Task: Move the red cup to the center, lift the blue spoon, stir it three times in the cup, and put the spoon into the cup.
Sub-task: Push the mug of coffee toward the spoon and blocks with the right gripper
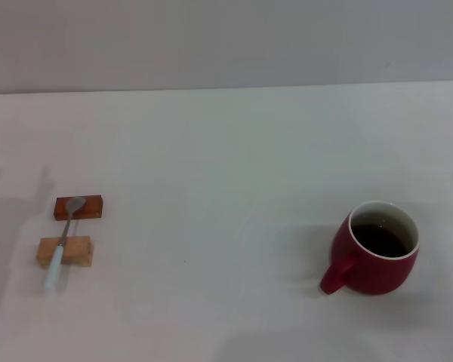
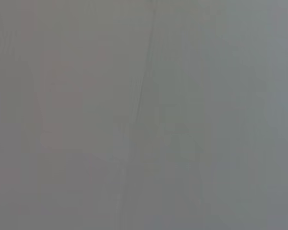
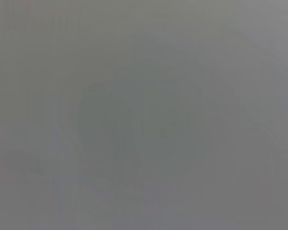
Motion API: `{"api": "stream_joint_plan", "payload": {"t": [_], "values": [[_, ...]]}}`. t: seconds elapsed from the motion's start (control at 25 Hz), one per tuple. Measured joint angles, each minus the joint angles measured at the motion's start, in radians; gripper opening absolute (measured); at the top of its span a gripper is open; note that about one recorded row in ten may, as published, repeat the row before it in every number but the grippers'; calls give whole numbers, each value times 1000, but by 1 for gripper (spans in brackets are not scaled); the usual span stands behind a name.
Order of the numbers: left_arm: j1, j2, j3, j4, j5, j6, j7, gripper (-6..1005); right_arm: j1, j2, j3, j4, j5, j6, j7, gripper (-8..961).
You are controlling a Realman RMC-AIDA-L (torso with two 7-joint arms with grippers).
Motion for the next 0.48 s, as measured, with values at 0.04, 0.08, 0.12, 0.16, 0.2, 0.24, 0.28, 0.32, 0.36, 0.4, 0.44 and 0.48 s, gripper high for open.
{"api": "stream_joint_plan", "payload": {"t": [0.04, 0.08, 0.12, 0.16, 0.2, 0.24, 0.28, 0.32, 0.36, 0.4, 0.44, 0.48], "values": [[-8, 1, 0, 2, 1, 0, -4, 860, 3, 0, 1, 0, 0, -3, 0, 667], [-13, 2, 0, 3, 3, 0, -4, 860, 3, 0, 1, 0, 0, -4, 0, 667], [-13, 2, 0, 3, 3, 0, -4, 860, 3, 0, 2, 1, 0, -5, 0, 667], [-15, 2, 0, 3, 5, 0, -4, 860, 3, 0, 3, 2, 0, -5, 0, 667], [-15, 2, 0, 3, 5, 0, -4, 860, 2, 0, 4, 2, 0, -6, 0, 667], [-19, 2, 0, 3, 9, 0, -11, 859, 1, 0, 5, 3, 0, -6, 0, 667], [-19, 2, 0, 3, 9, 0, -11, 859, 1, 0, 5, 3, 0, -6, 0, 666], [-20, 2, 0, 3, 10, 0, -15, 859, -2, 0, 5, 3, 1, -6, 0, 666], [-21, 3, 1, 3, 10, 0, -21, 859, -6, 0, 6, 2, 1, -6, 0, 666], [-21, 3, 2, 4, 11, 1, -26, 859, -12, 0, 6, 3, 1, -7, 0, 666], [-21, 5, 4, 4, 11, 2, -30, 859, -18, 0, 6, 4, 1, -7, 0, 666], [-21, 5, 4, 4, 11, 2, -30, 859, -27, 0, 6, 8, 1, -13, 4, 666]]}}
